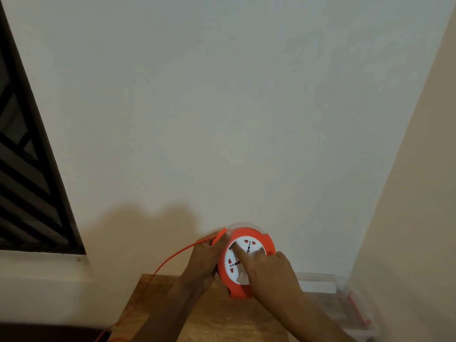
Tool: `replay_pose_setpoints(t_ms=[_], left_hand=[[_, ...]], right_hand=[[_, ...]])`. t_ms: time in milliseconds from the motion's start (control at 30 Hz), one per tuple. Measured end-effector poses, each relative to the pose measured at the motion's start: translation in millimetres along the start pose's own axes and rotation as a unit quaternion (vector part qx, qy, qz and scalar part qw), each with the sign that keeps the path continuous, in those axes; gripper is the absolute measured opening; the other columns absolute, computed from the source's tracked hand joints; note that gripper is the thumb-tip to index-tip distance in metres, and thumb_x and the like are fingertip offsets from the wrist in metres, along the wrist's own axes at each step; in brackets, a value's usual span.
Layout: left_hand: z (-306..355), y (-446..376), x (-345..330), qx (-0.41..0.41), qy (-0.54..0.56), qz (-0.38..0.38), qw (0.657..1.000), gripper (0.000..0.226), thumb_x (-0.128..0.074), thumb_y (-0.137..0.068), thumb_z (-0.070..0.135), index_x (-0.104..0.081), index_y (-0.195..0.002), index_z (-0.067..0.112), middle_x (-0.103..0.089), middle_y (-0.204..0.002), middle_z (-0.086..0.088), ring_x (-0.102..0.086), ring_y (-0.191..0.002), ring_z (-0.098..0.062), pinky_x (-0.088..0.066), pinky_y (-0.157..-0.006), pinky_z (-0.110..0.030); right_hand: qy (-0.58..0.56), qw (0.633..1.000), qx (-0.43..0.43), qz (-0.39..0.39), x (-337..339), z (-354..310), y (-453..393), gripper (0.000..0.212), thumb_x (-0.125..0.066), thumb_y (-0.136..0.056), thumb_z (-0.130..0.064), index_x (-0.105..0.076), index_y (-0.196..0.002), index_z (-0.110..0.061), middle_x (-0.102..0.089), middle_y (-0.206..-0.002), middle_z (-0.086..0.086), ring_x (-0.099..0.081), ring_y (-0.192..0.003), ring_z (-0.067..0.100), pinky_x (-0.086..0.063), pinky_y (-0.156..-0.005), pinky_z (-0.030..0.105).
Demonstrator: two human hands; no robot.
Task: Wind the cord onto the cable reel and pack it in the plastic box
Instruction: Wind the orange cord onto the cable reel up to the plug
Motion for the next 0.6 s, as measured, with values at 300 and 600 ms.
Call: replay_pose_setpoints(t_ms=[300,600], left_hand=[[-5,1,0,0.020,0.035,-0.001,0.999,0.049,-0.078,-0.077,0.050,-0.080,-0.105,0.010,-0.082,-0.099,-0.017,-0.080,-0.085,-0.037,-0.064,-0.063,-0.036],[-6,-1,-2,0.034,0.012,-0.031,0.999,0.064,-0.085,-0.066,0.064,-0.080,-0.103,0.012,-0.081,-0.102,-0.018,-0.079,-0.087,-0.038,-0.065,-0.072,-0.041]], right_hand=[[-0.685,0.679,-0.257,-0.063,-10,15,28,0.070,-0.065,-0.090,-0.031,-0.028,-0.149,-0.031,-0.066,-0.116,0.014,-0.062,-0.055,0.016,-0.052,-0.055,0.027],[-0.262,0.950,-0.136,0.098,21,21,39,0.041,-0.061,-0.087,-0.036,-0.056,-0.127,-0.028,-0.070,-0.112,-0.009,-0.065,-0.094,0.008,-0.048,-0.083,0.020]])
Point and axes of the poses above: each hand's wrist, its own y-axis away from the middle knuckle, its own x-axis out of the back of the hand, z = x × y, the point moved 6 cm from there along -y, towards the middle knuckle
